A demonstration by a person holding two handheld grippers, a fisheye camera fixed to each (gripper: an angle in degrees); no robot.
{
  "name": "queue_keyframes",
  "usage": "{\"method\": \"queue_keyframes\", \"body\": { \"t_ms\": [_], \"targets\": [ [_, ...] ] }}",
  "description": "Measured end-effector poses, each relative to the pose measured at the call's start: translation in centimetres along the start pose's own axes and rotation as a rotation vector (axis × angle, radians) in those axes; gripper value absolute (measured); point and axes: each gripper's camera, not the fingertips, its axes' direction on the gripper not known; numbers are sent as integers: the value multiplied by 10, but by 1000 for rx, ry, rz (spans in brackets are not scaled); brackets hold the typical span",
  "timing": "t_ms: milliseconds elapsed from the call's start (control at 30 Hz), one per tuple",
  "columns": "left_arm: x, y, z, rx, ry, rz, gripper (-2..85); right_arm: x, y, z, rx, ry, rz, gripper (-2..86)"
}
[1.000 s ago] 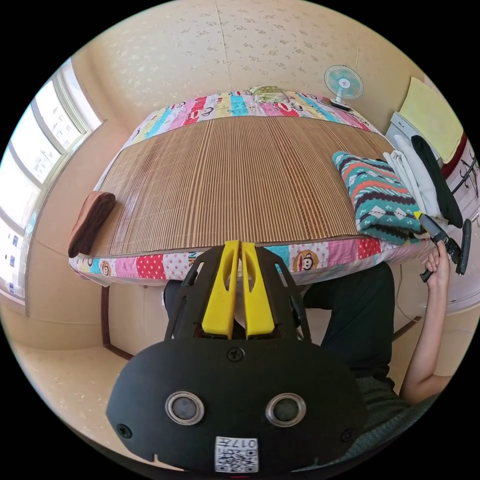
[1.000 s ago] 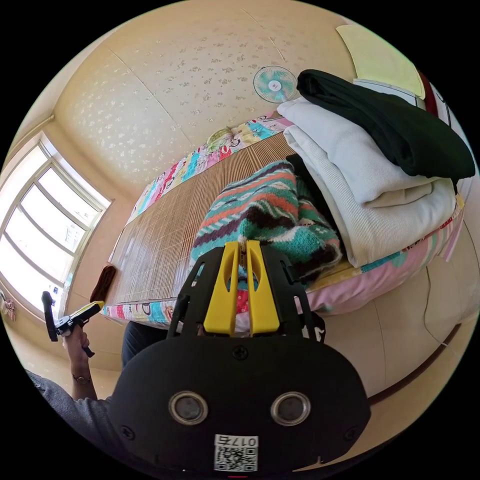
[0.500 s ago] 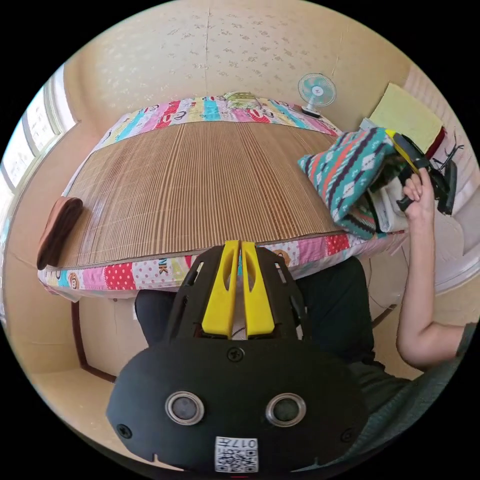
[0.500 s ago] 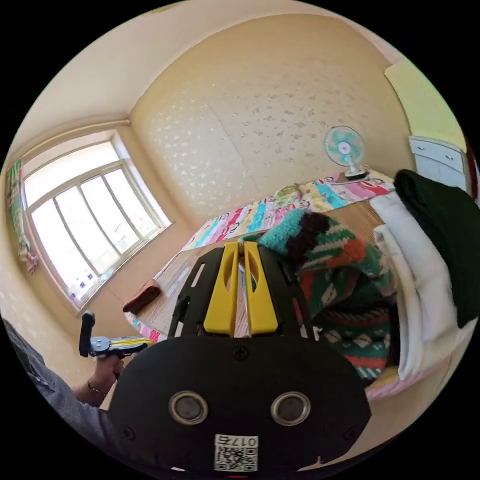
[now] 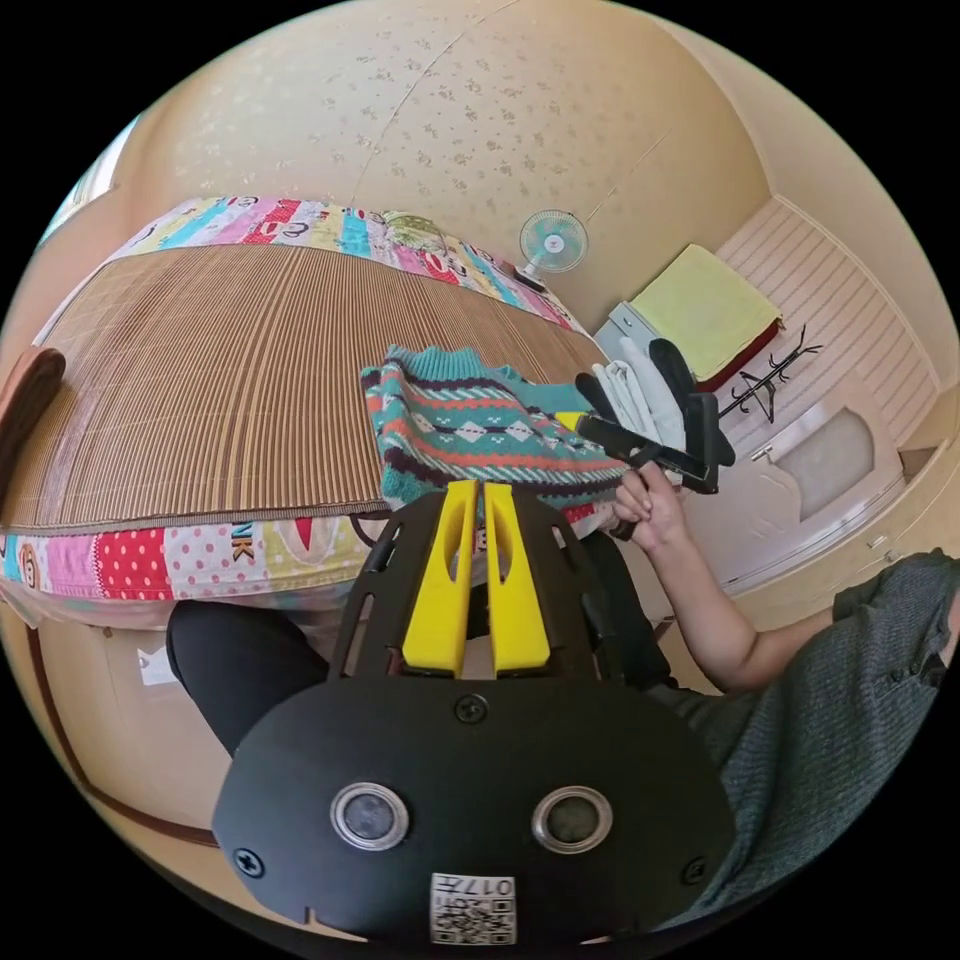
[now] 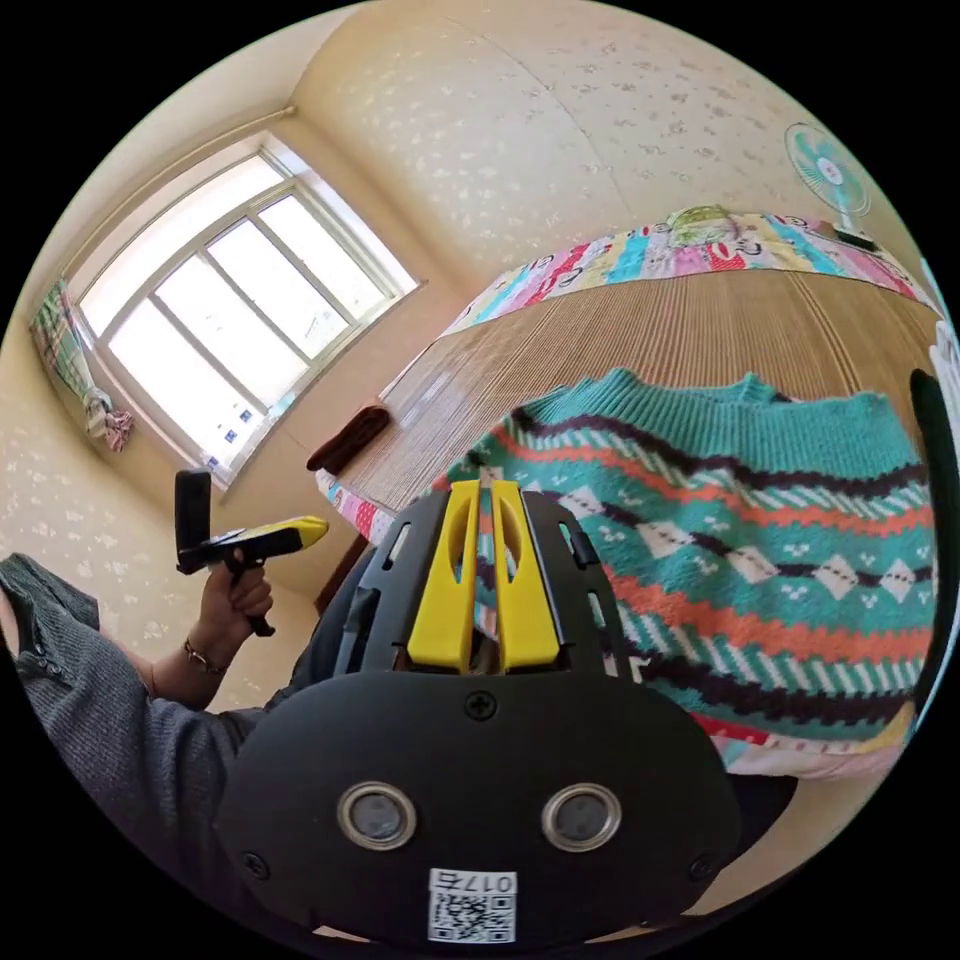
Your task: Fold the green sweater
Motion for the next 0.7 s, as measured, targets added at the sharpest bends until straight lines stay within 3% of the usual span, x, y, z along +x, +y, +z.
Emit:
{"method": "queue_keyframes", "body": {
  "t_ms": [100, 167, 267, 433, 567, 700],
  "targets": [
    [-16, 1, 21, -13, 48, -23, -7, 46, -42, 28, -73, 238, 53, 116],
    [-21, 1, 32, -19, 71, -26, -5, 82, -55, 87, -350, 273, 73, 120],
    [-23, -2, 44, -30, 82, -5, 1, 86, -57, 96, -381, 244, 27, 72],
    [-52, -2, 47, -19, 35, -25, 9, 40, -7, 45, -419, -165, -48, 40],
    [-102, -14, 61, -21, 12, -118, 27, 34, 60, 50, -529, -134, 3, 39],
    [-133, -81, 99, -51, 52, -100, 66, 46, 83, 28, -526, -278, 28, 43]
  ]
}}
